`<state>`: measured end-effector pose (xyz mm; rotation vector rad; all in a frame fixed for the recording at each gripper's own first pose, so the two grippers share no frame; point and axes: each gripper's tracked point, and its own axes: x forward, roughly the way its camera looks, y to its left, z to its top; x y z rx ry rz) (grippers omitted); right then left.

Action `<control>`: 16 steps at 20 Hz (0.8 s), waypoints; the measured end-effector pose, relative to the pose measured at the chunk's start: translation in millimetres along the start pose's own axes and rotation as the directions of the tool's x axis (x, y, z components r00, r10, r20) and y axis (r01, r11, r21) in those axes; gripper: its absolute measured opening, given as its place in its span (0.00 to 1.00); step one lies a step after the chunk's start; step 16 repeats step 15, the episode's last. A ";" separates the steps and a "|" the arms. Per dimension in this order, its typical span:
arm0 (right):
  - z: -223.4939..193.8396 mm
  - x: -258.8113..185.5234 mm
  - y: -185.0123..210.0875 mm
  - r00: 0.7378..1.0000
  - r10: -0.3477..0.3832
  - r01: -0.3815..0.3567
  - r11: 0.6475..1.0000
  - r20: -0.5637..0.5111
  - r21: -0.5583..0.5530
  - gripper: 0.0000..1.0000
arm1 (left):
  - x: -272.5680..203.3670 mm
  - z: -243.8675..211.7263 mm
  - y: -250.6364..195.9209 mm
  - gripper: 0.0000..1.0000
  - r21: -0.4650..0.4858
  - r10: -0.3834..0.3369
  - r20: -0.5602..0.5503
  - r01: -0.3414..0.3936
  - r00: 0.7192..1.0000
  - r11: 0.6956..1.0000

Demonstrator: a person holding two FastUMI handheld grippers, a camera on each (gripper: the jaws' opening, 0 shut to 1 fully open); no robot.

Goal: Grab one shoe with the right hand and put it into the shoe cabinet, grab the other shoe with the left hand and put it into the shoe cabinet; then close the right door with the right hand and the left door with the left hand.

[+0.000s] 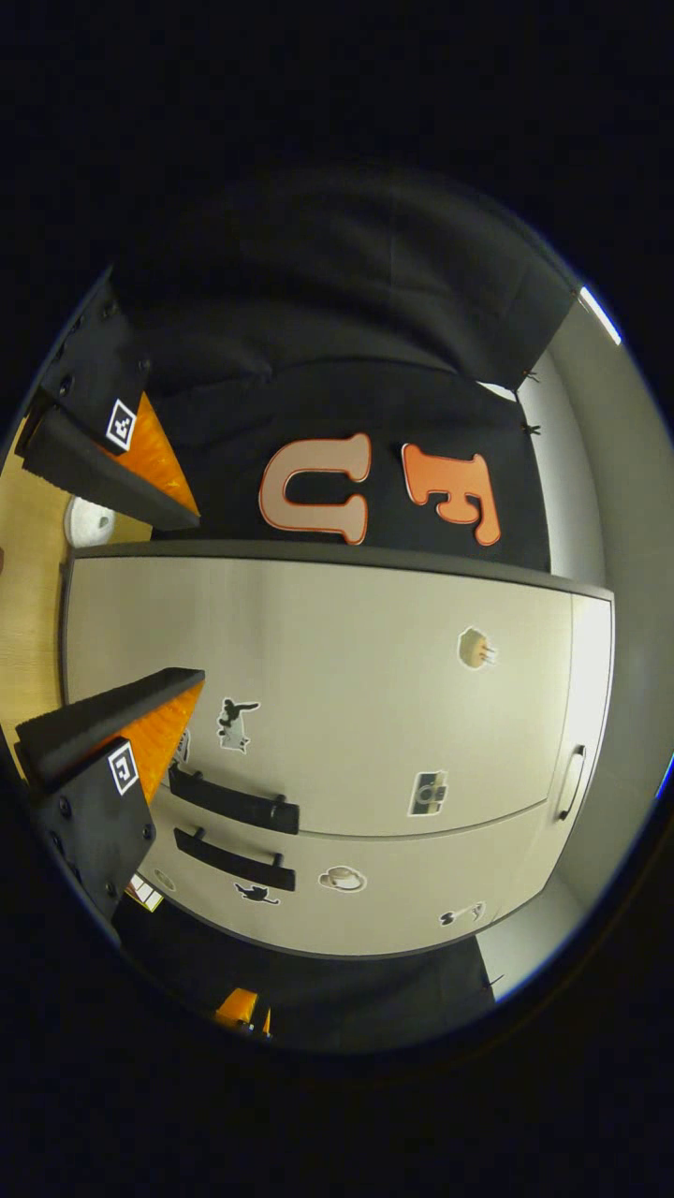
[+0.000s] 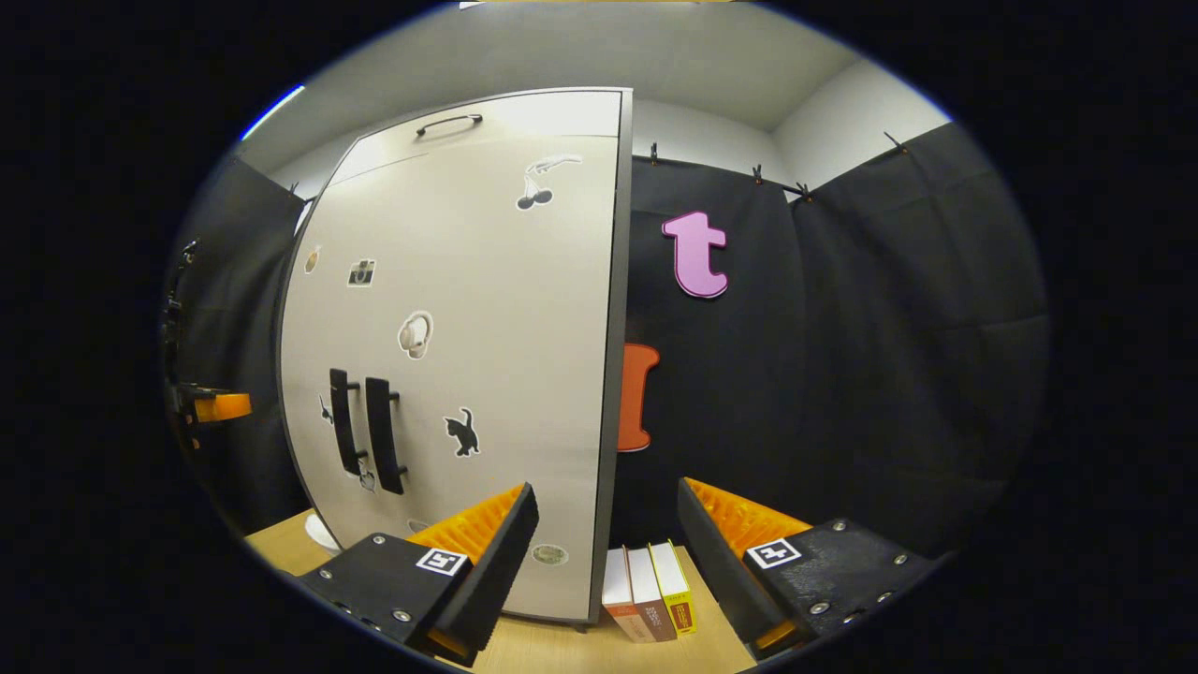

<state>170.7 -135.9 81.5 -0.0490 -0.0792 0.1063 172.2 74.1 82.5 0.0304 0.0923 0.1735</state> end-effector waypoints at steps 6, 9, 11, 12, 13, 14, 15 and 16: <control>24.8 -18.1 14.8 1.000 0.003 -0.003 1.000 0.015 0.002 0.93 | -49.2 46.4 73.0 0.97 0.013 0.082 0.065 -0.083 0.994 0.996; 30.5 -28.3 23.4 1.000 -0.002 0.002 1.000 0.023 -0.005 0.92 | -67.5 57.0 103.1 0.97 0.015 0.116 0.085 -0.117 0.990 0.993; 34.0 -36.2 30.4 1.000 -0.004 0.004 1.000 0.026 -0.002 0.92 | -75.5 61.3 116.3 0.96 0.009 0.124 0.095 -0.126 0.988 0.992; 35.0 -38.9 33.8 1.000 -0.006 0.007 1.000 0.027 -0.003 0.92 | -78.7 62.4 121.6 0.97 0.008 0.125 0.098 -0.127 0.987 0.992; 36.2 -43.0 37.0 1.000 -0.010 0.010 1.000 0.029 -0.003 0.92 | -84.3 64.1 126.5 0.94 0.009 0.125 0.102 -0.126 0.987 0.992; 38.1 -47.4 40.4 0.999 -0.013 0.013 1.000 0.030 -0.002 0.92 | -89.4 65.6 130.2 0.94 0.011 0.122 0.105 -0.124 0.987 0.992; 39.0 -51.9 44.1 0.999 -0.016 0.016 1.000 0.032 0.000 0.92 | -93.2 67.5 135.0 0.94 0.012 0.120 0.109 -0.122 0.987 0.993; 39.0 -51.9 44.1 0.999 -0.016 0.016 1.000 0.032 0.000 0.92 | -93.2 67.5 135.0 0.94 0.012 0.120 0.109 -0.122 0.987 0.993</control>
